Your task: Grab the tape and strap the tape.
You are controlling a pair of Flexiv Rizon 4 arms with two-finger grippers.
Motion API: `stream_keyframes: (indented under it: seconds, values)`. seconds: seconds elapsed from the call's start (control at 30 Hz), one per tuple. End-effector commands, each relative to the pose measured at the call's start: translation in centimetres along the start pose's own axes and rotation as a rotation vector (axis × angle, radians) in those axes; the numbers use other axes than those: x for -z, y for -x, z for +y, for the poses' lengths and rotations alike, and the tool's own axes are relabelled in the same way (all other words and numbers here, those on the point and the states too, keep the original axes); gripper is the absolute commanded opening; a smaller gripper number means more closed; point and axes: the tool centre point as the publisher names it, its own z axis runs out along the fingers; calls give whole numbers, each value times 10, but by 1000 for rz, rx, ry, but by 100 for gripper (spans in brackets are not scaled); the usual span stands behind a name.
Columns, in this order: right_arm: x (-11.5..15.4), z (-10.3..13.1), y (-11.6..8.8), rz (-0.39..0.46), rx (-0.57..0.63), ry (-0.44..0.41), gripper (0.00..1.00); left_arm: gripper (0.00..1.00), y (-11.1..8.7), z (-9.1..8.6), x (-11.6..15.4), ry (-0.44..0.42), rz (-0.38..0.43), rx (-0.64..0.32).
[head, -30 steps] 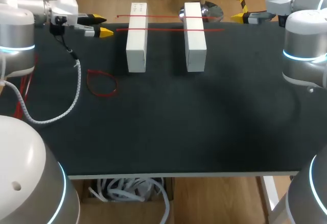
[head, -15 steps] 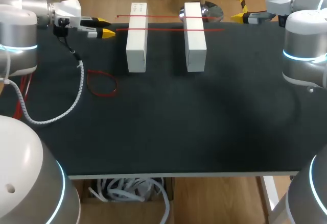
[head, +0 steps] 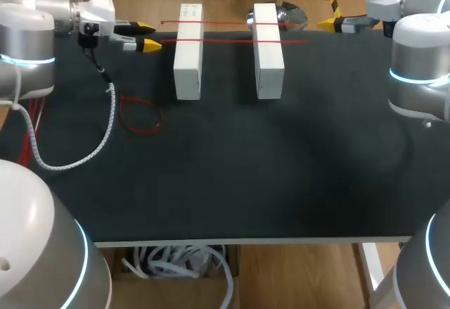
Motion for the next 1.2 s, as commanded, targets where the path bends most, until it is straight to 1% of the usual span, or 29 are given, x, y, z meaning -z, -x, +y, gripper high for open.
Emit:
stream_keyframes:
  seconds: [0.03, 0.1, 0.27, 0.37, 0.43, 0.47, 0.53, 0.63, 0.67, 0.7, 0.77, 0.8, 0.83, 0.87, 0.9, 0.93, 1.0, 1.03, 1.07, 1.1, 1.13, 1.17, 1.2]
  values:
    - [0, 0, 0, 0, 0, 0, 100, 47, 9, 5, -6, -8, 26, 1]
    - [0, 0, 0, 0, 0, 0, 100, 46, 10, 6, -8, -11, 30, 3]
    - [0, 0, 0, 0, 0, 0, 100, 49, 14, 11, -14, -15, 30, 6]
    - [0, 0, 0, 0, 0, 0, 100, 55, 16, 13, -16, -22, 29, 13]
    - [0, 0, 0, 0, 0, 0, 100, 54, 17, 15, -18, -24, 28, 13]
    - [0, 0, 0, 0, 0, 0, 100, 56, 18, 16, -19, -25, 27, 15]
    - [0, 0, 0, 0, 0, 0, 100, 55, 19, 17, -20, -26, 24, 16]
    - [0, 0, 0, 0, 0, 0, 100, 58, 19, 20, -20, -27, 23, 23]
    - [0, 0, 0, 0, 0, 0, 100, 52, 19, 22, -21, -26, 24, 25]
    - [0, 0, 0, 0, 0, 0, 100, 49, 19, 23, -21, -25, 23, 27]
    - [0, 0, 0, 0, 0, 0, 100, 48, 18, 25, -21, -22, 23, 30]
    - [0, 0, 0, 0, 0, 0, 100, 45, 18, 26, -21, -21, 23, 31]
    - [0, 0, 0, 0, 0, 0, 100, 35, 18, 26, -21, -21, 25, 32]
    - [0, 0, 0, 0, 0, 0, 100, 23, 18, 27, -20, -20, 24, 33]
    - [0, 0, 0, 0, 0, 0, 100, 22, 18, 27, -20, -19, 23, 33]
    - [0, 0, 0, 0, 0, 0, 100, 37, 19, 28, -20, -19, 22, 35]
    - [0, 0, 0, 0, 0, 0, 100, 28, 19, 28, -19, -17, 16, 35]
    - [0, 0, 0, 0, 0, 0, 100, 31, 19, 28, -19, -16, 15, 35]
    - [0, 0, 0, 0, 0, 0, 100, 27, 19, 28, -18, -16, 15, 35]
    - [0, 0, 0, 0, 0, 0, 100, 25, 20, 28, -17, -15, 10, 36]
    - [0, 0, 0, 0, 0, 0, 100, 28, 20, 29, -16, -16, 8, 38]
    - [0, 0, 0, 0, 0, 0, 100, 27, 21, 29, -16, -16, 9, 38]
    - [0, 0, 0, 0, 0, 0, 100, 20, 21, 29, -15, -16, 9, 37]
